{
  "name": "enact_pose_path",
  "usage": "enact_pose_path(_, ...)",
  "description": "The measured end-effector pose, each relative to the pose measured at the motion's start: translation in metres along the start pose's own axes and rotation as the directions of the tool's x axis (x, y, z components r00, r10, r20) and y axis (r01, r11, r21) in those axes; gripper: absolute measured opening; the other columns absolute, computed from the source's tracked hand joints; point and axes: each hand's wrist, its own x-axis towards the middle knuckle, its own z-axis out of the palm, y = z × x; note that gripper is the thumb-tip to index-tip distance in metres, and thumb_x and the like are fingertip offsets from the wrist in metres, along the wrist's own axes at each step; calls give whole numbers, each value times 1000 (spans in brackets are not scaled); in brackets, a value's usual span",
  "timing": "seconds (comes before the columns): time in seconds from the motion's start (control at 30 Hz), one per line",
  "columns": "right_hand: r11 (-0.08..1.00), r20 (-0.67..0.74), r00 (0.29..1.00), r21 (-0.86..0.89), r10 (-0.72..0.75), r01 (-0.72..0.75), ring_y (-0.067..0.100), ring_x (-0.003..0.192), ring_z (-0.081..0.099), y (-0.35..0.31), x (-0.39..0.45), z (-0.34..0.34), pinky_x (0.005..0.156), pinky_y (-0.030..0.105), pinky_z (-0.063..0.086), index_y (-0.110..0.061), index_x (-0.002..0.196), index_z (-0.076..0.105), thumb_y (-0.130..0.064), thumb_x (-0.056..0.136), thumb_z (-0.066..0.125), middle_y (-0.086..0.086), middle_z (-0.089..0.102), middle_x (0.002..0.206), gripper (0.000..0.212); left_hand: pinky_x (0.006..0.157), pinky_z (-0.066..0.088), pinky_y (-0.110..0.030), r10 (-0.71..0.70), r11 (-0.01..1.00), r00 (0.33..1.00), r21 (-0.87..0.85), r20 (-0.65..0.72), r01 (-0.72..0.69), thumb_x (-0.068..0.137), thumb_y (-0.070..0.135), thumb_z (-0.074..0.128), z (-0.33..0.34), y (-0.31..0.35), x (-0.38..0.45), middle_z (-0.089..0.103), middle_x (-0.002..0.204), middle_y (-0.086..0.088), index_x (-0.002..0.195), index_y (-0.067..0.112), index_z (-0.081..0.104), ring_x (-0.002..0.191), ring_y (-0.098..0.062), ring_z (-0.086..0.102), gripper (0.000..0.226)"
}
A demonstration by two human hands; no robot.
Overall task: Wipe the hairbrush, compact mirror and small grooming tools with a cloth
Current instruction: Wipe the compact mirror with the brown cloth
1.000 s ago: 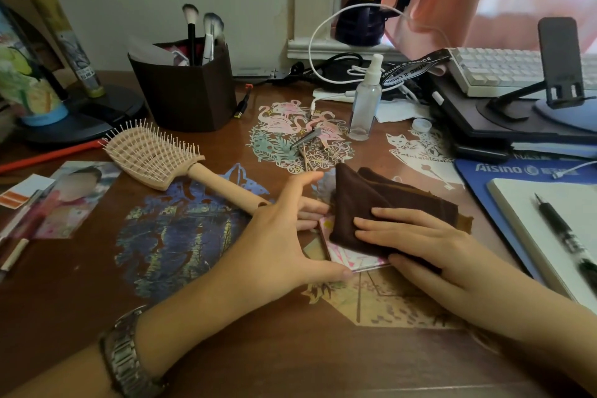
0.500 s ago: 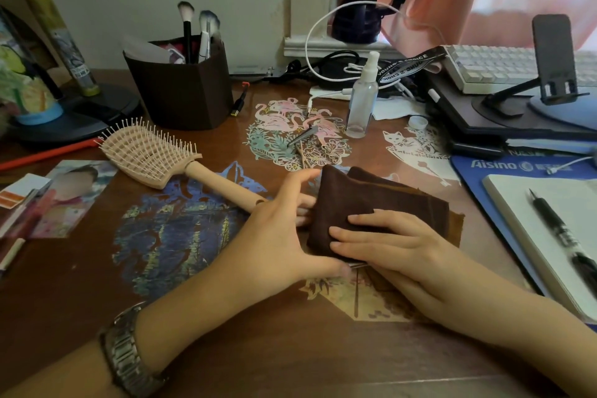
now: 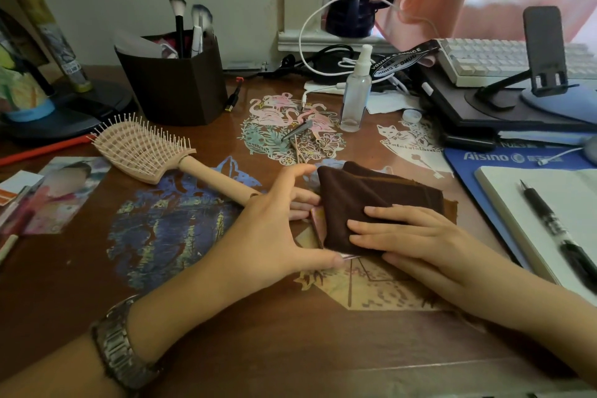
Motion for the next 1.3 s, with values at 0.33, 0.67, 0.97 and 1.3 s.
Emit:
enact_pose_path(0.33,994,-77,994,76,81,-75,0,135,38,12,-11,-6,107,29,36,-39,128,56,-40,95,44,-29,50,135,35,87,39,2,16,998,1000,59,0,-16,55,40,89,0,2,-1,54,112,23,136,32,29,107,12,53,101)
enact_pose_path(0.67,961,-262,947,249,187,-121,-4,121,51,0,-3,5,100,14,41,-29,110,70,-41,85,59,-22,66,115,30,80,37,-2,18,961,999,275,44,-29,59,54,81,3,14,1,48,117,20,110,35,33,108,6,46,73)
enact_pose_path(0.97,945,-282,928,285,245,-163,-9,115,55,-3,-2,6,98,9,40,-34,108,71,-42,85,56,-21,66,112,28,87,49,-29,45,915,998,398,47,-60,56,60,77,-7,21,-14,48,105,22,97,34,35,100,3,50,65)
enact_pose_path(1.3,926,-268,922,331,279,-184,-10,111,56,-7,-2,7,96,7,40,-35,107,71,-45,84,56,-16,65,115,30,78,50,-15,59,942,996,326,64,-77,53,61,74,-26,22,-47,64,100,20,97,37,40,96,7,59,61)
